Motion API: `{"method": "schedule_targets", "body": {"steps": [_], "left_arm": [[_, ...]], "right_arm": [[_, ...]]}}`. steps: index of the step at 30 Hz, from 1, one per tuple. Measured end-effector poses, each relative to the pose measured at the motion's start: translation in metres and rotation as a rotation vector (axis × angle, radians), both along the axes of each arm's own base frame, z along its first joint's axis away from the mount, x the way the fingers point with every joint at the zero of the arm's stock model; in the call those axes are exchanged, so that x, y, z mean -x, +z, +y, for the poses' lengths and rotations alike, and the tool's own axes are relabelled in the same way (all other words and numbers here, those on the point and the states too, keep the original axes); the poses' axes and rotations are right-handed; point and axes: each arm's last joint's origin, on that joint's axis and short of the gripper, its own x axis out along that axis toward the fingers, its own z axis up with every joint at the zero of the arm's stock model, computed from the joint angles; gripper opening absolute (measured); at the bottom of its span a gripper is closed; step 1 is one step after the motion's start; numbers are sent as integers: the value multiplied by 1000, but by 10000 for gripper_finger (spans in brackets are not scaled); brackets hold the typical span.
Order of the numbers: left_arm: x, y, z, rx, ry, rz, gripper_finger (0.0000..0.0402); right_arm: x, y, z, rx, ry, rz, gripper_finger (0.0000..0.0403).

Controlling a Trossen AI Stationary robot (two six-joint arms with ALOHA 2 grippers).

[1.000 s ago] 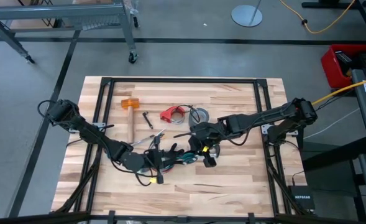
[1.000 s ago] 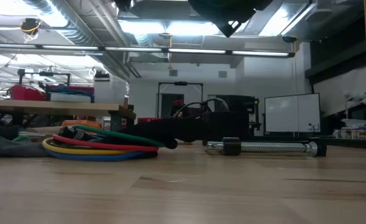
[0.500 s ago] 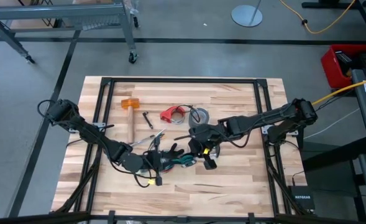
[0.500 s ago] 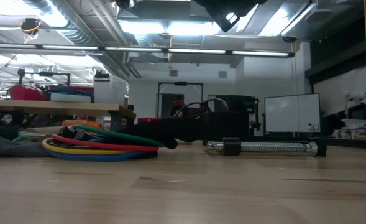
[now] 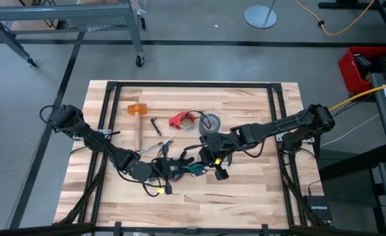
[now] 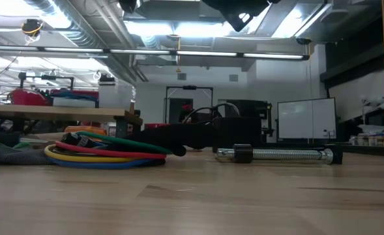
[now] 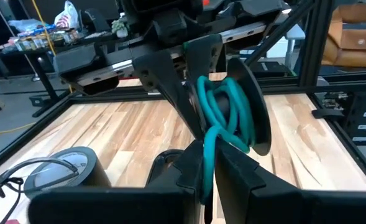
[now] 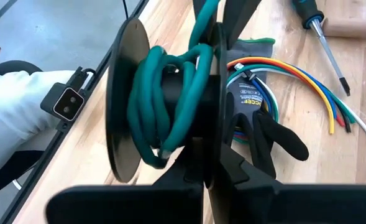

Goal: Coil cords
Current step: Coil the blue wire onto the spool, then put down the spool with the blue wire on the table

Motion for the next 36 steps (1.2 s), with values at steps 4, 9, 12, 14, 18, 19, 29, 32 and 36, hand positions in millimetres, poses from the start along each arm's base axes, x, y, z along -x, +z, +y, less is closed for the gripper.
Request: {"method": "schedule_targets", "body": {"steps": [4,9,12,14,18,19,29,32,36], "left_arm": [[0,0,0,6,2,1,31],[0,0,0,10,13,-1,31],[0,0,1,4,19,1,31],[0,-1,0,1,19,5,31],[1,-2,1,9,24,17,31],[1,-3,1,11,25,19,31],[1,-5,1,2,25,40,32],[1,-5,1,3,25,40,31],[1,-5,1,25,30,34,31]], "right_arm": [[0,0,0,0,0,1,3],[0,0,0,1,0,3,3],[0,0,0,1,0,4,3],[0,0,0,1,0,4,3],[0,0,0,1,0,4,3],[0,0,0,1,0,4,3],[0,0,0,1,-1,1,3],[0,0,0,1,-1,2,3],[0,0,0,1,0,2,3]]}}
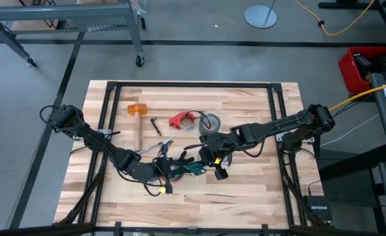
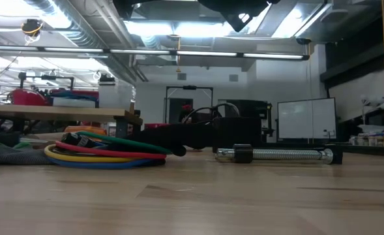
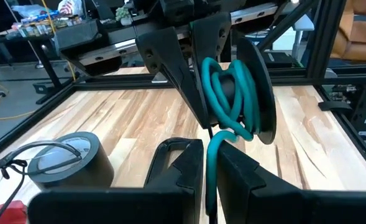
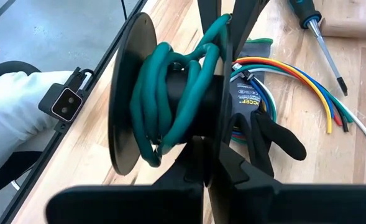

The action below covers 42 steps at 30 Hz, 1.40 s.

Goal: Coil cords
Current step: Put down the spool with the blue wire on the table

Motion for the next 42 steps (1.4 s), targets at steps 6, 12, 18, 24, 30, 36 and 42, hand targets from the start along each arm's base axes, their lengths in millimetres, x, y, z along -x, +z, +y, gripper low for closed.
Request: {"method": "schedule_targets", "body": {"steps": [6,12,18,24,30,36,42], "left_arm": [[0,0,0,-30,-6,7,52],[0,0,0,-25,-1,5,114],[0,0,0,1,3,-5,134],[-3,2,1,10,-86,-8,123],[-13,0,7,42,-116,-44,101],[-16,-4,10,50,-153,-32,57],[-16,-4,9,52,-154,-33,8]], "right_arm": [[0,0,0,-1,2,1,3],[0,0,0,-2,6,0,3],[0,0,1,-5,9,0,3],[0,1,1,-10,13,-14,3],[-1,3,1,-13,14,-26,3],[-1,3,1,-15,14,-27,3],[-1,3,1,-14,11,-26,3]]}}
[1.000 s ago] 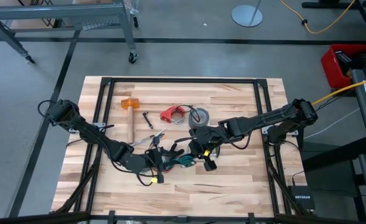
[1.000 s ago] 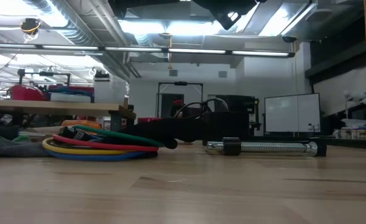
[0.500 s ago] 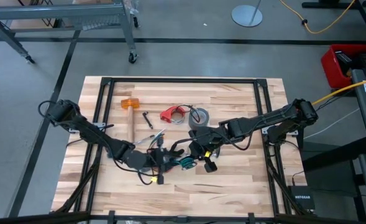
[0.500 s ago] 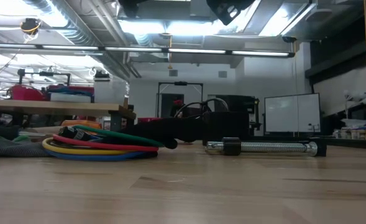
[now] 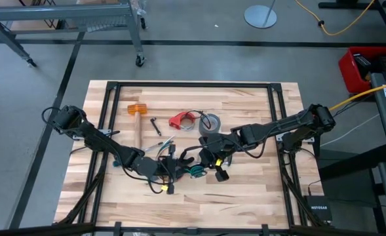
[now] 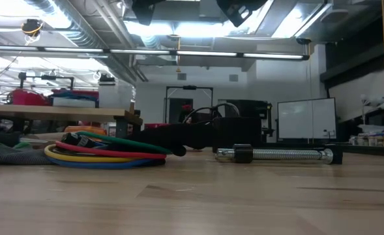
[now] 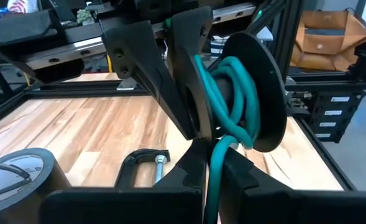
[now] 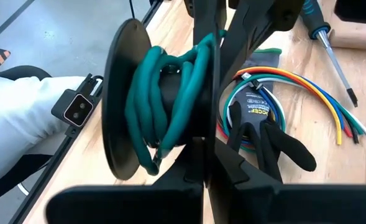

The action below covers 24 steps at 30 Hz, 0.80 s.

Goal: Coil cords
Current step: Put down the spool with the blue wire on the table

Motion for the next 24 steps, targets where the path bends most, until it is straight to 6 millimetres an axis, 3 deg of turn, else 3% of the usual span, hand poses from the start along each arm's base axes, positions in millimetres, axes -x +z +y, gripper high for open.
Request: {"method": "schedule_targets", "body": {"steps": [7,18,24], "left_arm": [[0,0,0,44,12,-1,2],[2,5,1,62,13,-12,0],[4,8,2,66,14,-14,0]], "right_arm": [[0,0,0,1,-3,2,11],[0,0,0,-2,-2,-3,106],[2,4,0,-72,9,34,127]]}}
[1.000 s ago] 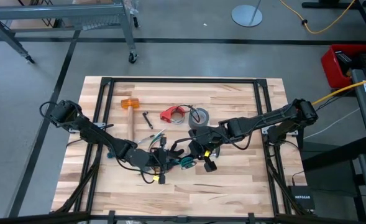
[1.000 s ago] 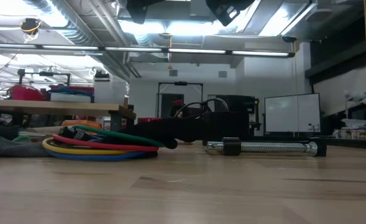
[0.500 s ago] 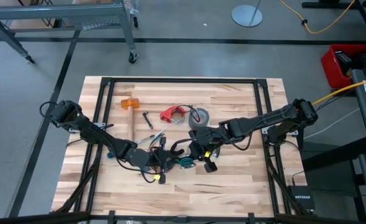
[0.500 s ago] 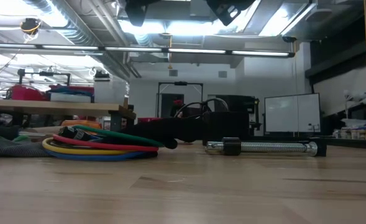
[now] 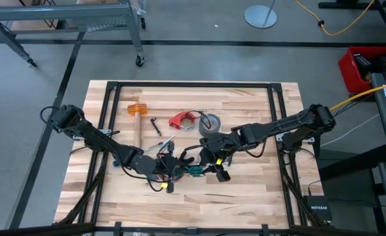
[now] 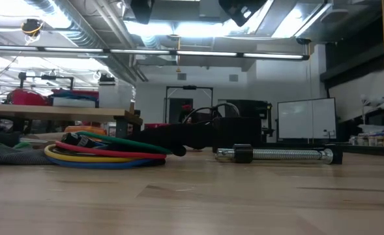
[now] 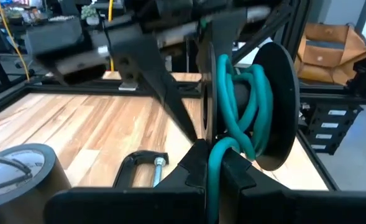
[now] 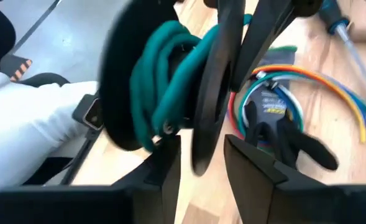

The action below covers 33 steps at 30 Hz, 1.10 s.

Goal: Coil cords
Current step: Put down the spool with the blue wire on the table

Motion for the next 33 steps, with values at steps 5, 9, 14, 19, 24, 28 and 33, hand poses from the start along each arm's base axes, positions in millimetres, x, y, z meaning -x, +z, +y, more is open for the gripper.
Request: {"method": "schedule_targets", "body": {"steps": [5,9,14,19,24,28,33], "left_arm": [[1,-2,1,7,19,24,0],[7,4,5,-2,61,43,0],[23,22,20,-25,95,85,0],[34,35,43,-21,155,127,0],[27,20,75,62,191,190,0],[25,-9,105,187,259,267,0],[24,-38,136,357,266,221,0]], "right_arm": [[4,24,-1,-1,6,38,128],[10,47,-2,14,4,94,129],[20,74,-4,16,7,146,129],[30,95,-7,24,1,184,129],[42,113,-10,44,-8,227,129],[52,129,-12,57,-19,225,129],[71,154,-17,41,-20,156,129]]}}
